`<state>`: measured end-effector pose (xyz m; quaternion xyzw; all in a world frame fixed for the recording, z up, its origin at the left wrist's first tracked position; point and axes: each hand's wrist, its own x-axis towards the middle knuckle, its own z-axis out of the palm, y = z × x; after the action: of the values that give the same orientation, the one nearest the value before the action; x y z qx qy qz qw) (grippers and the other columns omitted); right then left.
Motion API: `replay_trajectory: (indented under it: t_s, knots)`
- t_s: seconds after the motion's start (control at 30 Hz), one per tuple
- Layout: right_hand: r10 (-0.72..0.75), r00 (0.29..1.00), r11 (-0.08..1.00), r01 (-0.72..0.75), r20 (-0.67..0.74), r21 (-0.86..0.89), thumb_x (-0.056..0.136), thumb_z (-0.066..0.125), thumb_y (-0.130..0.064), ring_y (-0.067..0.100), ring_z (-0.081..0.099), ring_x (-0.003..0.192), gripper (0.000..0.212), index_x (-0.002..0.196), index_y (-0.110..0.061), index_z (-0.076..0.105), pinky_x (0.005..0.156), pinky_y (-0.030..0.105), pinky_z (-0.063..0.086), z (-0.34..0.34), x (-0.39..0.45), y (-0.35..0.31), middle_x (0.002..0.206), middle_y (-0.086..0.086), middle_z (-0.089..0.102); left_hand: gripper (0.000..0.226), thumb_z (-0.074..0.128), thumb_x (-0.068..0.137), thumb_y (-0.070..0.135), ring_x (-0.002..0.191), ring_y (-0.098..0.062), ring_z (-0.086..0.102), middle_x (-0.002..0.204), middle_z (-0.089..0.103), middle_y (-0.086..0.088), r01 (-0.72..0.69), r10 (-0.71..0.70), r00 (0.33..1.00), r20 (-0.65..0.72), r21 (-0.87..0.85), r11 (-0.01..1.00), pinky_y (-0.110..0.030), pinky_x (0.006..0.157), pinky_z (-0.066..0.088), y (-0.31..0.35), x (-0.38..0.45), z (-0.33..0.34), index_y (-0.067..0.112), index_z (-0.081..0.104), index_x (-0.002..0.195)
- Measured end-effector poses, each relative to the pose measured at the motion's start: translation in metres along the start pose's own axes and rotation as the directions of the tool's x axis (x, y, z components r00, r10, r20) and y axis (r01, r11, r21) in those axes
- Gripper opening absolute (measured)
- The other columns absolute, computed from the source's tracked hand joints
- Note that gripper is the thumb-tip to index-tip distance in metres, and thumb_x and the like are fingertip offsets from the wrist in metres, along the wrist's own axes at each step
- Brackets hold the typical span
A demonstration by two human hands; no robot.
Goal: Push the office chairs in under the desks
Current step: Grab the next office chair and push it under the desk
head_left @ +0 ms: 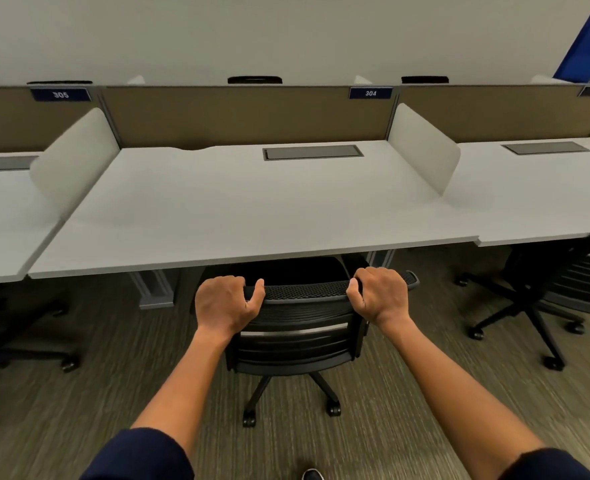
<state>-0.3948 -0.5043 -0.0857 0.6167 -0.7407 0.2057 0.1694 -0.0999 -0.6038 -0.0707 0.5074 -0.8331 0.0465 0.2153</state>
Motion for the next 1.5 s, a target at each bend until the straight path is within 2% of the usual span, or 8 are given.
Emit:
replay_trajectory:
  t_s: [0.17,0.4,0.97,1.17,1.23,1.27,1.33,1.5]
  knots:
    - [-0.019,1.0,1.0,0.019,0.016,0.011,0.089,0.033,-0.04,0.024,0.047,0.048,0.046,0.059,-0.012,0.054,0.048,0.033,0.041,0.018,0.027,0.008,0.054,0.004,0.052,0.068,0.032,0.093,0.063,0.037,-0.017,0.042,0.04,0.042,0.003,0.029,-0.029,0.999,0.023,0.023,0.999,-0.03,0.04,0.039,-0.001,0.022,0.014,0.017,0.047,0.045]
    - [-0.026,1.0,1.0,0.026,-0.014,0.015,0.09,0.036,-0.04,0.022,0.04,0.047,0.047,0.057,-0.012,0.056,0.053,0.03,0.024,0.047,0.072,0.021,0.052,0.003,0.053,0.071,0.029,0.091,0.069,0.04,-0.018,0.046,0.041,0.045,0.004,0.056,-0.058,0.997,0.047,0.04,0.998,-0.027,0.042,0.041,-0.006,0.069,0.033,0.018,0.049,0.046]
    - [-0.024,1.0,1.0,0.024,-0.003,-0.005,0.091,0.038,-0.041,0.024,0.048,0.046,0.05,0.059,-0.011,0.062,0.05,0.03,0.035,0.084,0.124,0.026,0.053,0.004,0.058,0.076,0.024,0.087,0.078,0.046,-0.012,0.05,0.046,0.052,0.006,0.083,-0.094,0.989,0.116,0.092,0.992,-0.026,0.048,0.046,-0.026,0.131,0.06,0.021,0.059,0.05]
    - [-0.029,0.999,0.999,0.028,0.024,0.024,0.093,0.034,-0.043,0.025,0.052,0.05,0.054,0.066,-0.01,0.067,0.054,0.03,0.037,0.084,0.125,0.025,0.058,0.005,0.062,0.089,0.009,0.08,0.089,0.062,-0.017,0.063,0.062,0.065,0.007,0.098,-0.108,0.985,0.137,0.078,0.992,-0.029,0.057,0.05,-0.027,0.132,0.058,0.024,0.069,0.066]
    - [-0.02,0.999,0.999,0.019,0.025,0.047,0.095,0.034,-0.047,0.026,0.06,0.059,0.056,0.081,-0.01,0.073,0.06,0.033,0.044,0.082,0.124,0.024,0.067,0.006,0.068,0.087,0.019,0.081,0.088,0.096,-0.023,0.07,0.099,0.076,0.002,0.099,-0.103,0.987,0.119,0.039,0.994,-0.036,0.077,0.055,-0.025,0.13,0.055,0.025,0.075,0.102]
    - [-0.014,1.0,0.998,0.013,0.019,0.065,0.096,0.034,-0.05,0.027,0.065,0.069,0.057,0.094,-0.01,0.074,0.066,0.035,0.048,0.082,0.123,0.024,0.076,0.007,0.072,0.088,0.023,0.083,0.085,0.118,-0.025,0.064,0.122,0.071,-0.001,0.102,-0.105,0.985,0.137,0.031,0.994,-0.042,0.093,0.053,-0.024,0.128,0.054,0.022,0.068,0.124]
    - [-0.012,1.0,0.996,0.01,0.018,0.091,0.098,0.034,-0.057,0.03,0.067,0.096,0.061,0.12,-0.011,0.066,0.084,0.043,0.051,0.08,0.117,0.024,0.103,0.01,0.073,0.093,0.021,0.085,0.082,0.144,-0.026,0.04,0.149,0.053,-0.005,0.101,-0.105,0.978,0.177,0.033,0.994,-0.048,0.117,0.033,-0.019,0.12,0.051,0.016,0.051,0.145]
    - [-0.06,0.99,0.994,0.047,0.125,0.103,0.096,0.025,-0.07,0.033,0.026,0.15,0.08,0.155,-0.015,0.031,0.121,0.056,0.023,0.069,0.08,0.022,0.161,0.012,0.034,0.098,0.016,0.087,0.081,0.156,-0.026,0.005,0.167,0.021,-0.008,0.072,-0.075,0.983,0.169,0.022,0.997,-0.052,0.126,0.003,0.003,0.088,0.051,0.013,0.028,0.157]
